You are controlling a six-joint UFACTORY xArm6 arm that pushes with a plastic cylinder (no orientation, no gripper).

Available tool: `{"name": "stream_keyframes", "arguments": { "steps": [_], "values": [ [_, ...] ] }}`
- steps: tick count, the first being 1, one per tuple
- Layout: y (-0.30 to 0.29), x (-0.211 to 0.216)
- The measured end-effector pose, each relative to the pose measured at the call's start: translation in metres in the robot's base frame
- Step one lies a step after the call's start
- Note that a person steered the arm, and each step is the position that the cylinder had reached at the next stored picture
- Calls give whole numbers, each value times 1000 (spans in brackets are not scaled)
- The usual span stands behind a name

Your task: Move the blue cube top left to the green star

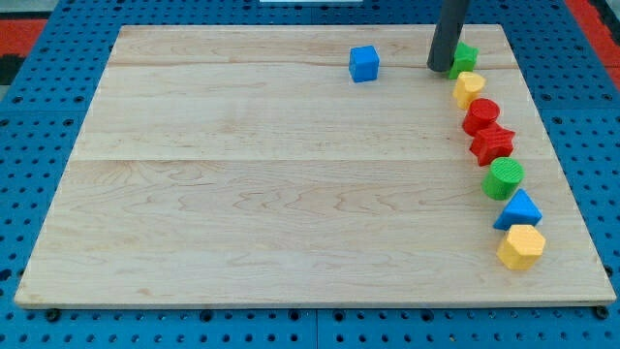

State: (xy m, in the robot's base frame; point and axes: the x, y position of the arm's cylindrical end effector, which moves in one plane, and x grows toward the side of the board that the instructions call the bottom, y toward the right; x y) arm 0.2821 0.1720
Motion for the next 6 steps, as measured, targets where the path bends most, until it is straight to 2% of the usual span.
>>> {"name": "stream_keyframes", "arguments": {
  "steps": [2,3,4,5,6],
  "values": [
    [-51,6],
    [-66,34],
    [-109,55],
    [-134,40],
    [-115,17]
  ]
}}
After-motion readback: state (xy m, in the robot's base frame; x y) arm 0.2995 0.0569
